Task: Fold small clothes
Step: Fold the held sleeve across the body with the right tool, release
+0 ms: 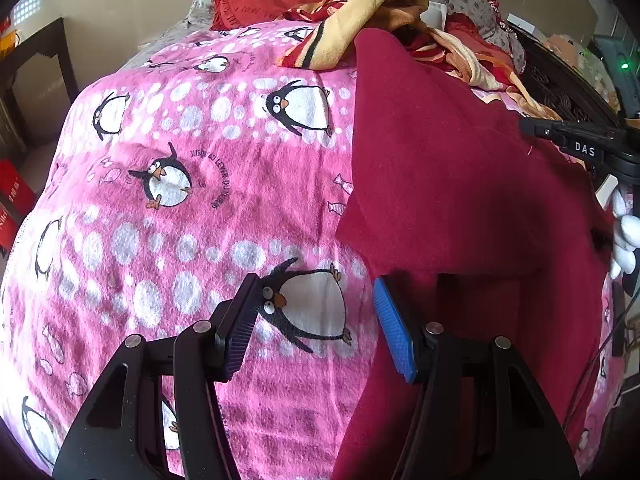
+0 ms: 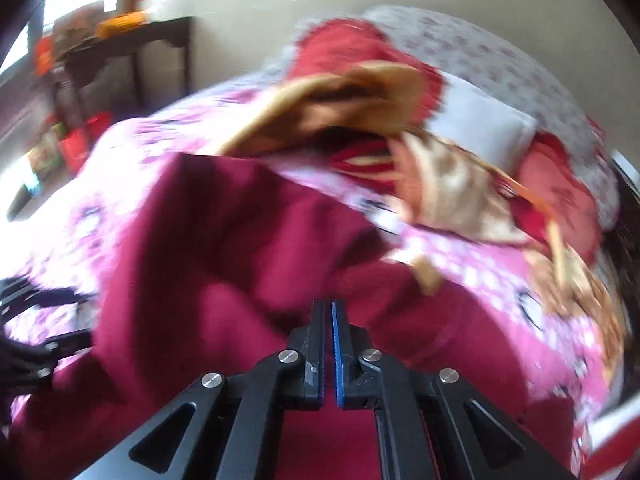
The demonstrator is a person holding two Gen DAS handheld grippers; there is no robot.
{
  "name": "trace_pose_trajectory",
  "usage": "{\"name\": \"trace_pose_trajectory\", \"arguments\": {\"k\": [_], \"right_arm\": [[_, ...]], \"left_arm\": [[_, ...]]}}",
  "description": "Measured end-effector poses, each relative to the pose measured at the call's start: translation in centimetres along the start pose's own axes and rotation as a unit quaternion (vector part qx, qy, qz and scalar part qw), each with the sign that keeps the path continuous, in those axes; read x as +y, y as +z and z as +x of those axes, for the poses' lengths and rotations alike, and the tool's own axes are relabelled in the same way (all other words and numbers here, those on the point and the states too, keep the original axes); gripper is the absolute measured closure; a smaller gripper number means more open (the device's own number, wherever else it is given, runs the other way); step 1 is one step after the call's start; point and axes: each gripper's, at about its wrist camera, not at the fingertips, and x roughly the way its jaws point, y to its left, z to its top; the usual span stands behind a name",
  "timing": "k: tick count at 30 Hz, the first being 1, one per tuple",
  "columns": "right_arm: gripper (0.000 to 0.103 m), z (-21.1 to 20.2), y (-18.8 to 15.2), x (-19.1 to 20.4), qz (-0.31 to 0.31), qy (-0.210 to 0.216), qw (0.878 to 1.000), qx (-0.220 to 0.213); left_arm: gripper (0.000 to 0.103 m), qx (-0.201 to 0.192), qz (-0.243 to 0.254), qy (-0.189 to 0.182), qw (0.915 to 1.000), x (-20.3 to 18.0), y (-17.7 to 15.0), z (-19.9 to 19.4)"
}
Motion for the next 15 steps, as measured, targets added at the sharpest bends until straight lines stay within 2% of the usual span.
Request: {"name": "trace_pose_trajectory", "arguments": {"k": [2, 3, 5, 6, 7, 8, 9, 11, 13, 15], "right_arm": [[0.1, 1.3, -0.4, -2.2, 0.048, -0.034, 0.998, 0.02], [0.1, 1.5, -0.6, -3.1, 0.073, -0.015, 0.997, 0.022], [0.099, 0.7, -0.5, -3.5, 0.102, 0.082, 0.991, 0.003], [0.089, 0.2, -0.3, -3.2, 0.101, 0.124, 0.987, -0.01], [0.076, -0.6, 0.1, -2.0, 0.075, 0.151, 0.985, -0.023], [0.046, -1.0, 0.4, -1.2, 0.05, 0.155, 0.986, -0.029], [0.03, -1.1, 0.8, -0.1, 0.022, 0.154, 0.987, -0.033], [0.029, -0.8, 1.1, 2.5, -0.04, 0.15, 0.987, -0.027], [0.036, 0.6, 0.7, 4.1, -0.075, 0.153, 0.985, 0.009], [0.075, 2.4, -0.2, 5.3, -0.102, 0.141, 0.984, 0.043]], "left_arm": [[0.045, 0.002, 0.002, 0.001, 1.0, 0.1, 0.0, 0.0], [0.045, 0.0, 0.003, 0.002, 1.0, 0.2, -0.1, -0.1], [0.045, 0.001, 0.001, 0.004, 1.0, 0.4, -0.2, 0.0], [0.045, 0.004, -0.001, 0.004, 1.0, 0.5, -0.2, 0.1], [0.045, 0.005, -0.003, 0.004, 1.0, 0.6, -0.3, 0.2], [0.045, 0.005, -0.003, 0.005, 1.0, 0.6, -0.4, 0.2], [0.045, 0.004, -0.002, 0.006, 1.0, 0.5, -0.5, 0.1], [0.045, 0.003, 0.0, 0.006, 1.0, 0.4, -0.6, -0.1], [0.045, 0.005, 0.002, 0.006, 1.0, 0.3, -0.9, -0.1], [0.045, 0.005, 0.006, 0.009, 0.9999, 0.2, -1.0, -0.2]]}}
